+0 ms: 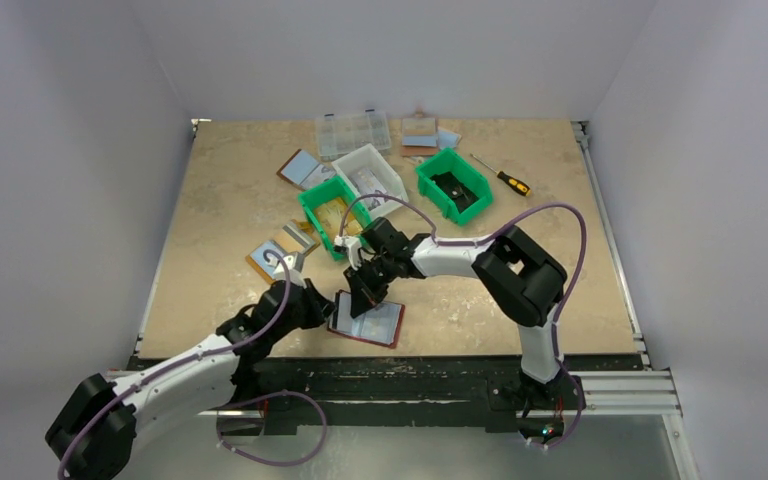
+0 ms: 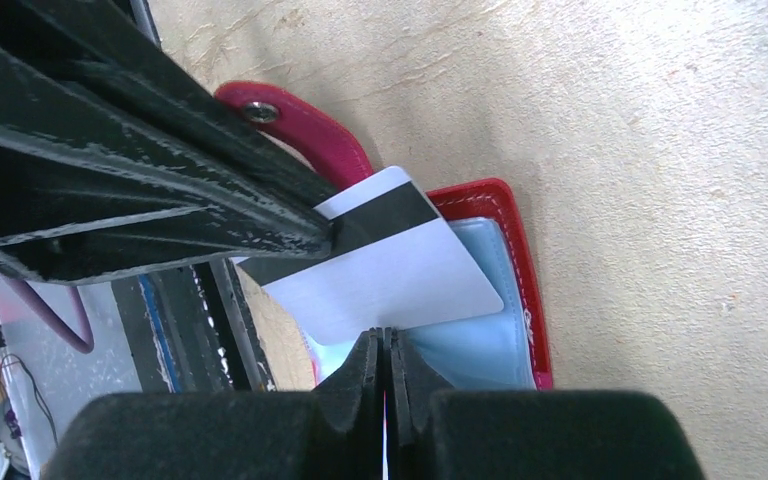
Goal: Take the credit cards out of the card holder
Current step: Pick up the credit card from the card holder.
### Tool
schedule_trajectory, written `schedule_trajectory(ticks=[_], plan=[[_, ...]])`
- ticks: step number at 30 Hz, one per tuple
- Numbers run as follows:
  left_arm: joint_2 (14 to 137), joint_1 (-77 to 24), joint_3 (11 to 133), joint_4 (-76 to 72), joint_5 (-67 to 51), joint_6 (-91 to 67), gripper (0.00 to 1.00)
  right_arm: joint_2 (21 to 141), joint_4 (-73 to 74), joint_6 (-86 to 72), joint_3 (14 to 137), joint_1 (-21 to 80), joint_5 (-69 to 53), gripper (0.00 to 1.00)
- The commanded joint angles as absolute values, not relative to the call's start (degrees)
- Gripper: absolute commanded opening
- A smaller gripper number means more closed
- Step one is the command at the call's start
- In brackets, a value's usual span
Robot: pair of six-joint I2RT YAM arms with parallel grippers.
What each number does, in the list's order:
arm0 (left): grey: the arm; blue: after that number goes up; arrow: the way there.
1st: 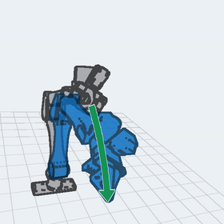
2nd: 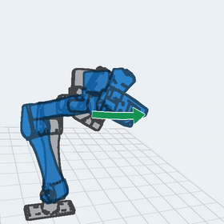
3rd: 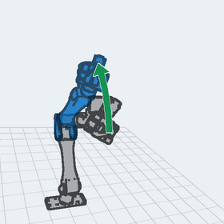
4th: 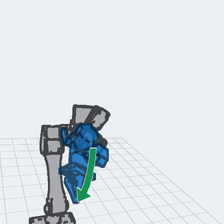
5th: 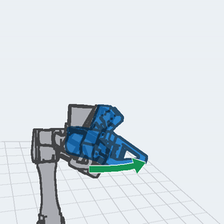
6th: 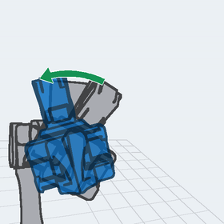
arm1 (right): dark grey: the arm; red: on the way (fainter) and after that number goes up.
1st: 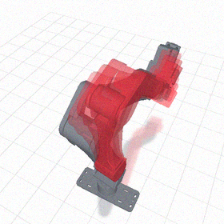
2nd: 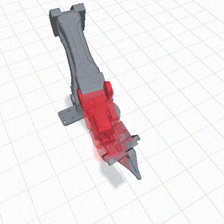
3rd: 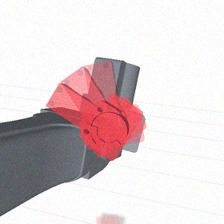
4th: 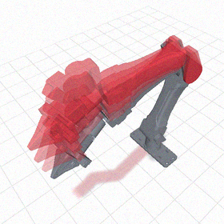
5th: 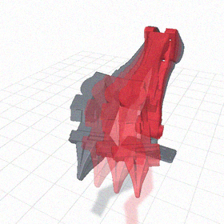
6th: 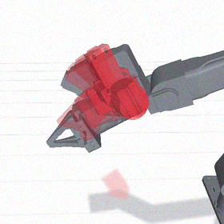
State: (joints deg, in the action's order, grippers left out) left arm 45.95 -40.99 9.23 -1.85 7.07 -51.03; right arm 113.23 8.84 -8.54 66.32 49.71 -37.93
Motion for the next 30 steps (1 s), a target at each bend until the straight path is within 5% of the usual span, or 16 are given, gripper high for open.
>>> schedule_trajectory(ticks=[1, 5, 8, 17, 25, 30], plan=[[41.3, -41.6, 10.9, 6.1, 6.9, -51.9, 0.0, 114.5, 9.3, -6.4, 68.4, 49.3, -33.5, 0.07], [38.1, -41.4, 11.9, 9.2, 7.1, -51.8, 0.0, 113.5, 10.9, -4.1, 69.4, 48.1, -36.6, 0.1], [37.0, -41.3, 12.4, 10.2, 7.1, -51.3, 0.0, 111.8, 14.1, 0.8, 70.9, 47.4, -42.3, 0.23], [39.4, -41.4, 14.8, 4.2, 0.8, -43.3, 0.0, 101.7, 42.9, 37.8, 78.7, 44.2, -55.6, 0.44], [46.3, -41.6, 20.7, -2.6, -4.1, -36.7, 0.0, 87.5, 38.9, 52.1, 67.8, 36.9, -55.8, 0.71], [51.9, -41.9, 23.7, -5.9, -7.5, -34.7, 0.0, 88.2, 39.4, 62.3, 63.9, 35.7, -57.9, 0.75]])
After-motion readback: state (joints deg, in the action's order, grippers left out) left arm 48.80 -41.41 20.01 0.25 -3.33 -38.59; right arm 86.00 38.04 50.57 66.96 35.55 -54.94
